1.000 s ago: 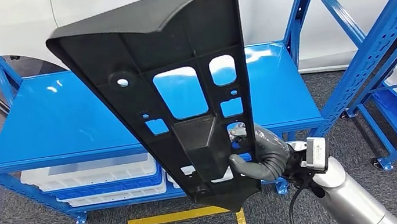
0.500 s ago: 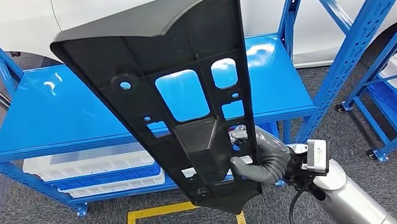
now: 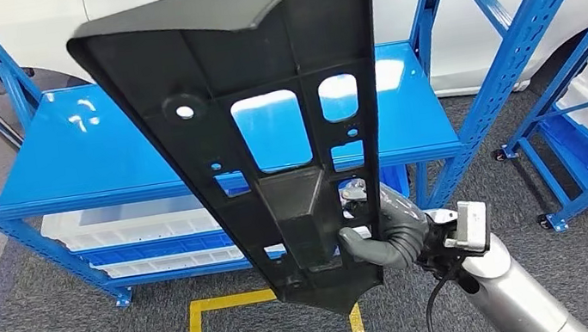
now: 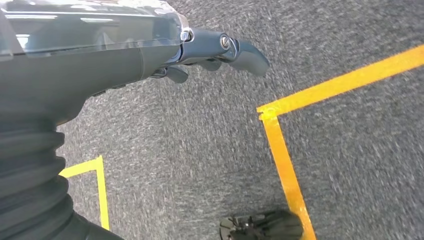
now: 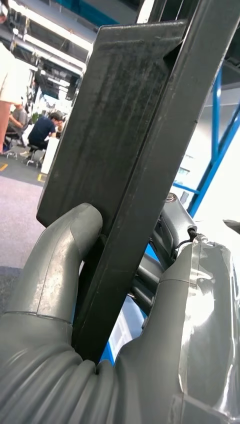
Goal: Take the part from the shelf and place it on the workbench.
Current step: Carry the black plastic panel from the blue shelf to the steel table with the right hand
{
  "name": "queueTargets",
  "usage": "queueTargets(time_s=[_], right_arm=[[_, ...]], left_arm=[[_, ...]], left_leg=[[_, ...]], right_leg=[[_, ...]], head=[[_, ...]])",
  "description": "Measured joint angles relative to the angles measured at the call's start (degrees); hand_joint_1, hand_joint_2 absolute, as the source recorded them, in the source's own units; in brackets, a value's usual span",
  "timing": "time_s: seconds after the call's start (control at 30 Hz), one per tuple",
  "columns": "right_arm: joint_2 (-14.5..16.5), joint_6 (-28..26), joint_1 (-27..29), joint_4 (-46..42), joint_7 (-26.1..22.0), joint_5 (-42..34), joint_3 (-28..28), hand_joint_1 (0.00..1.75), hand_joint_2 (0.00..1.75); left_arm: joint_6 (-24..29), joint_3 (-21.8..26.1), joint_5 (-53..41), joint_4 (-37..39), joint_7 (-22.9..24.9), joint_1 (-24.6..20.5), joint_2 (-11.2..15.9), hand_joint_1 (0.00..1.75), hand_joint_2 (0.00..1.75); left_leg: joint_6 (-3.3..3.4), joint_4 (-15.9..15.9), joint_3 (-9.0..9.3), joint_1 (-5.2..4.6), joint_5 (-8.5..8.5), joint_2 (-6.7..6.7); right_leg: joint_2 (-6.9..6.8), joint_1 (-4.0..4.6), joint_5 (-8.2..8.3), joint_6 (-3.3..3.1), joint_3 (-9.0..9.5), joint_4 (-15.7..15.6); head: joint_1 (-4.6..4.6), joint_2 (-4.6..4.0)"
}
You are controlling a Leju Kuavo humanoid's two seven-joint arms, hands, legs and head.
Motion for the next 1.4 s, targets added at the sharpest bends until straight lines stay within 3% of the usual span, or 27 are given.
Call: queueTargets(time_s=[0.07, 0.17, 0.2, 0.23, 0.27, 0.33, 0.4, 0.5, 0.53, 0.6, 0.67, 0.7, 0.73, 0.77, 0.87, 0.9, 1.03, 1.1, 1.17, 1.2, 1.23, 1.27, 1.37, 1.4], right_arm=[[0.00, 0.04, -0.34, 0.15, 0.14, -0.21, -0.16, 1.69, 1.75], [0.21, 0.14, -0.75, 0.43, 0.45, -0.29, -0.20, 1.69, 1.75], [0.33, 0.16, -0.79, 0.55, 0.61, -0.29, -0.19, 1.69, 1.75], [0.45, 0.17, -0.83, 0.67, 0.80, -0.29, -0.17, 1.69, 1.75], [0.59, 0.15, -0.94, 0.76, 0.97, -0.29, -0.16, 1.69, 1.75], [0.84, 0.05, -1.37, 0.84, 1.21, -0.29, -0.16, 1.69, 1.75], [1.02, -0.09, -1.82, 0.83, 1.25, -0.32, -0.17, 1.69, 1.75], [1.14, -0.18, -1.93, 0.82, 1.26, -0.35, -0.17, 1.69, 1.75], [1.16, -0.18, -1.92, 0.82, 1.27, -0.35, -0.17, 1.69, 1.75], [1.31, -0.20, -1.87, 0.82, 1.27, -0.34, -0.16, 1.69, 1.75], [1.49, -0.21, -1.70, 0.82, 1.27, -0.34, -0.14, 1.69, 1.75], [1.54, -0.20, -1.57, 0.84, 1.27, -0.33, -0.12, 1.69, 1.75], [1.56, -0.20, -1.47, 0.85, 1.27, -0.33, -0.10, 1.69, 1.75], [1.57, -0.20, -1.41, 0.86, 1.27, -0.33, -0.08, 1.69, 1.75], [1.58, -0.20, -1.40, 0.85, 1.27, -0.33, -0.07, 1.69, 1.75], [1.59, -0.20, -1.42, 0.84, 1.27, -0.33, -0.07, 1.69, 1.75], [1.63, -0.20, -1.43, 0.84, 1.27, -0.31, -0.05, 1.69, 1.75], [1.63, -0.19, -1.53, 0.86, 1.27, -0.32, -0.07, 1.69, 1.75], [1.66, -0.12, -1.60, 0.96, 1.27, -0.33, -0.05, 1.69, 1.75], [1.67, -0.08, -1.60, 1.07, 1.27, -0.33, -0.04, 1.69, 1.75], [1.67, -0.03, -1.60, 1.20, 1.27, -0.33, -0.03, 1.69, 1.75], [1.67, 0.01, -1.63, 1.32, 1.27, -0.33, -0.02, 1.69, 1.75], [1.67, 0.01, -2.03, 1.46, 1.30, -0.33, -0.03, 1.69, 1.75], [1.68, -0.01, -2.20, 1.44, 1.31, -0.33, -0.03, 1.69, 1.75]], left_arm=[[0.00, 0.02, 0.05, 0.00, 0.06, -0.07, -0.02, 0.00, 1.75], [0.01, 0.03, 0.30, 0.01, 0.08, -0.05, -0.07, 0.00, 1.75], [0.03, 0.04, 0.41, 0.01, 0.07, 0.01, -0.08, 0.00, 1.75], [0.05, 0.07, 0.52, 0.01, 0.04, 0.06, -0.07, 0.00, 1.75], [0.08, 0.09, 0.58, 0.01, 0.00, 0.10, -0.07, 0.00, 1.75], [0.08, 0.12, 0.60, 0.01, -0.13, 0.12, -0.14, 0.00, 1.75], [0.06, 0.12, 0.52, 0.01, -0.22, 0.06, -0.23, 0.00, 1.75], [-0.02, 0.12, 0.26, 0.02, -0.23, 0.00, -0.32, 0.00, 1.75], [-0.04, 0.12, 0.16, 0.02, -0.21, 0.01, -0.33, 0.00, 1.75], [-0.07, 0.12, 0.08, 0.02, -0.15, 0.02, -0.33, 0.00, 1.75], [-0.08, 0.12, 0.06, 0.01, -0.10, 0.04, -0.33, 0.00, 1.75], [-0.09, 0.12, 0.06, 0.01, -0.10, 0.06, -0.33, 0.00, 1.75], [-0.09, 0.12, 0.07, 0.01, -0.09, 0.08, -0.33, 0.00, 1.75], [-0.09, 0.12, 0.08, 0.01, -0.09, 0.09, -0.33, 0.00, 1.75], [-0.09, 0.12, 0.12, 0.00, -0.10, -0.02, -0.33, 0.00, 1.75], [-0.09, 0.12, 0.12, 0.00, -0.10, -0.04, -0.33, 0.00, 1.75], [-0.09, 0.14, 0.17, 0.01, -0.09, 0.09, -0.33, 0.00, 1.75], [-0.09, 0.15, 0.30, 0.00, -0.13, -0.07, -0.34, 0.00, 1.75], [-0.09, 0.16, 0.44, 0.00, -0.16, -0.15, -0.36, 0.00, 1.75], [-0.08, 0.16, 0.48, 0.00, -0.16, -0.13, -0.37, 0.00, 1.75], [-0.07, 0.16, 0.50, 0.00, -0.16, -0.11, -0.36, 0.00, 1.75], [-0.06, 0.17, 0.51, 0.00, -0.17, -0.10, -0.36, 0.00, 1.75], [-0.05, 0.18, 0.45, 0.00, -0.17, -0.12, -0.38, 0.00, 1.75], [-0.07, 0.18, 0.37, 0.00, -0.16, -0.15, -0.39, 0.00, 1.75]], left_leg=[[0.75, -0.31, -0.70, 0.27, 0.96, 0.12], [1.21, -0.30, -2.41, 0.17, 2.21, 0.23], [1.23, -0.22, -2.99, 0.11, 2.57, 0.23], [1.21, -0.11, -3.51, 0.05, 2.90, 0.22], [1.17, 0.02, -3.93, -0.01, 3.17, 0.19], [0.94, 0.30, -4.52, -0.24, 3.60, 0.13], [0.46, 0.49, -4.90, -0.39, 4.00, 0.16], [-0.50, 0.54, -5.26, -0.25, 4.49, 0.23], [-0.78, 1.13, -5.60, -0.23, 3.89, 0.21], [-1.32, 5.64, -7.43, -0.09, 0.35, 0.16], [-1.81, 13.35, -10.07, 0.09, -4.15, 0.15], [-1.98, 16.05, -10.78, 0.18, -5.30, 0.16], [-2.08, 16.69, -10.47, 0.25, -5.37, 0.16], [-2.10, 14.90, -8.98, 0.31, -4.40, 0.17], [-1.59, 3.43, -1.95, 0.31, -0.66, 0.14], [-1.28, 1.34, -0.89, 0.23, -0.21, 0.11], [0.26, 0.46, -1.30, 0.19, 0.87, 0.18], [1.01, 0.10, -1.95, 0.32, 1.74, 0.30], [1.24, 0.18, -2.96, 0.22, 2.42, 0.33], [1.25, 0.28, -3.48, 0.19, 2.72, 0.33], [1.23, 0.42, -3.98, 0.16, 2.99, 0.32], [1.18, 0.59, -4.42, 0.15, 3.22, 0.28], [0.70, 0.96, -5.15, 0.03, 3.77, 0.21], [0.40, 1.00, -5.29, -0.03, 4.00, 0.23]], right_leg=[[0.08, -0.06, -2.34, 0.49, -1.35, 2.71], [0.10, -0.26, -9.16, 0.84, -5.35, 13.68], [0.10, -0.27, -10.13, 0.86, -5.79, 15.97], [0.10, -0.27, -10.01, 0.78, -5.09, 16.05], [0.10, -0.25, -8.93, 0.58, -3.16, 13.71], [0.08, -0.01, -6.33, -0.17, 2.32, 5.42], [0.01, 0.37, -5.22, -0.77, 5.22, 0.21], [-0.07, 0.48, -4.49, -1.42, 5.04, -0.64], [-0.15, 0.34, -4.06, -1.73, 4.88, -0.88], [-0.33, 0.05, -3.20, -2.24, 4.30, -1.25], [-0.35, 0.08, -2.60, -2.45, 3.38, -1.12], [-0.35, 0.09, -2.35, -2.40, 2.93, -1.00], [-0.35, 0.09, -2.14, -2.31, 2.52, -0.84], [-0.34, 0.07, -1.98, -2.20, 2.17, -0.67], [-0.32, 0.20, -1.63, -1.64, 1.44, 0.00], [-0.32, 0.28, -1.47, -1.35, 1.22, 0.17], [-0.26, 0.20, -1.42, 0.01, 0.45, 0.74], [-0.14, 0.04, -4.56, 0.50, -1.26, 4.69], [-0.07, -0.04, -9.03, 0.86, -4.20, 12.33], [-0.07, -0.07, -10.37, 0.98, -5.23, 15.48], [-0.07, -0.10, -10.68, 1.02, -5.32, 16.79], [-0.07, -0.12, -9.91, 0.94, -4.17, 15.64], [-0.09, 0.08, -5.89, 0.15, 3.12, 3.78], [-0.07, 0.25, -5.26, -0.14, 4.48, 1.20]], head=[[0.01, 0.01], [0.01, 0.00], [0.01, -0.01], [0.01, -0.01], [0.02, 0.00], [0.02, 0.00], [0.01, 0.00], [0.00, 0.00], [0.00, 0.00], [0.00, 0.00], [0.00, 0.00], [0.00, -0.01], [0.00, -0.01], [0.00, -0.01], [0.01, -0.01], [0.01, 0.00], [0.01, 0.00], [0.01, 0.01], [0.01, 0.02], [0.01, 0.01], [0.00, 0.01], [0.00, 0.01], [0.00, 0.00], [0.00, -0.01]])
